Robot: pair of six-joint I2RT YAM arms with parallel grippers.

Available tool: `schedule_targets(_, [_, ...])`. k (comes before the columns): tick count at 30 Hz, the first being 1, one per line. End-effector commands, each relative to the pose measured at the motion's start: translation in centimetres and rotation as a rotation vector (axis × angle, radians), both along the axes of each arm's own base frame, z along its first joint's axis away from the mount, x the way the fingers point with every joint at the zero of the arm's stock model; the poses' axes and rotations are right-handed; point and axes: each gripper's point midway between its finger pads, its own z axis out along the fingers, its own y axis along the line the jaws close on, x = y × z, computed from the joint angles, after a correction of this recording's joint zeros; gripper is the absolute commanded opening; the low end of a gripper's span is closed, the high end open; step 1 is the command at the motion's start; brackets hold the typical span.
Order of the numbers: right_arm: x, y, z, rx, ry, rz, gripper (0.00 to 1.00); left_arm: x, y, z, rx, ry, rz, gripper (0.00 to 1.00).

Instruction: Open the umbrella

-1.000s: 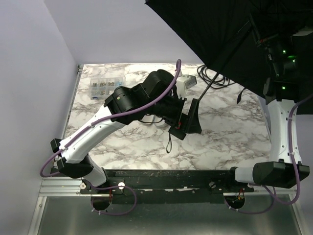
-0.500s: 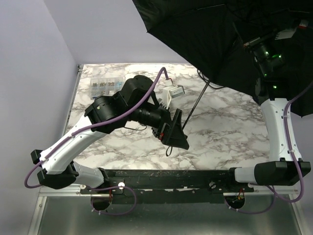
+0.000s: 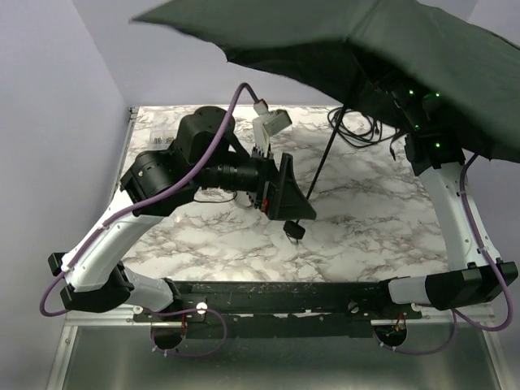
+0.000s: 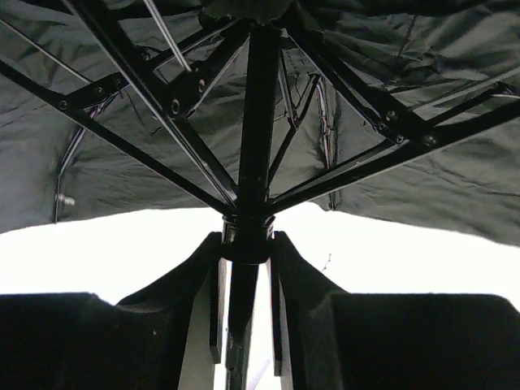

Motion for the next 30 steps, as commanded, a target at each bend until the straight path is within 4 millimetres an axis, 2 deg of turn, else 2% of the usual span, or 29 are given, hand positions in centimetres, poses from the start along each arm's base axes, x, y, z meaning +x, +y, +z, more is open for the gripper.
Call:
schedule_targets(1, [-2.7,0.9,3.4,-0.045,-0.143,0.008,0.01,3.1,-1.2,1.6,-0.040,-0.090,0.092,0.99])
schedule_targets(11, [-3.9,1.5,5.6,0.092,-0.109,0.066,0.01,5.6,-4.0,-3.4,0.047,-0.043,0.105,0.98])
schedule_targets(15, [-3.8,1.8,6.5,0.129,-0.101,0.081,0.01,6.2,-5.3,-4.4,0.049,-0.018,0.098,0.99])
schedule_targets(18, [-3.8,1.8,7.2,0.154,-0.105,0.085,0.01,5.5,-6.4,-4.6,0.027,0.021,0.037,0.97])
schedule_targets(19, [-3.6,1.7,7.3,0.165,-0.101,0.084,0.01,5.3,-6.6,-4.5,0.017,0.033,0.016,0.93])
schedule_targets(21, [-3.4,1.5,7.9,0.190,-0.105,0.074,0.01,5.1,-6.9,-4.7,0.018,0.056,-0.001,0.73])
schedule_targets(25, [-2.6,1.3,9.5,0.280,-0.109,0.090,0.01,4.8,-7.2,-4.8,0.004,0.096,-0.008,0.07])
schedule_targets(26, [-2.3,1.5,9.7,0.292,-0.107,0.108,0.01,4.7,-7.2,-4.5,-0.003,0.108,-0.007,0.00])
schedule_targets(28, [-2.2,2.0,10.3,0.296,-0.099,0.145,0.01,4.9,-7.2,-3.5,-0.022,0.109,0.015,0.00])
schedule_targets(29, [-2.3,2.5,10.1,0.292,-0.087,0.172,0.06,5.1,-7.1,-2.8,-0.035,0.107,0.029,0.00])
schedule_targets(30, [-2.3,2.7,9.8,0.287,-0.076,0.188,0.19,5.4,-7.0,-2.2,-0.043,0.111,0.049,0.00])
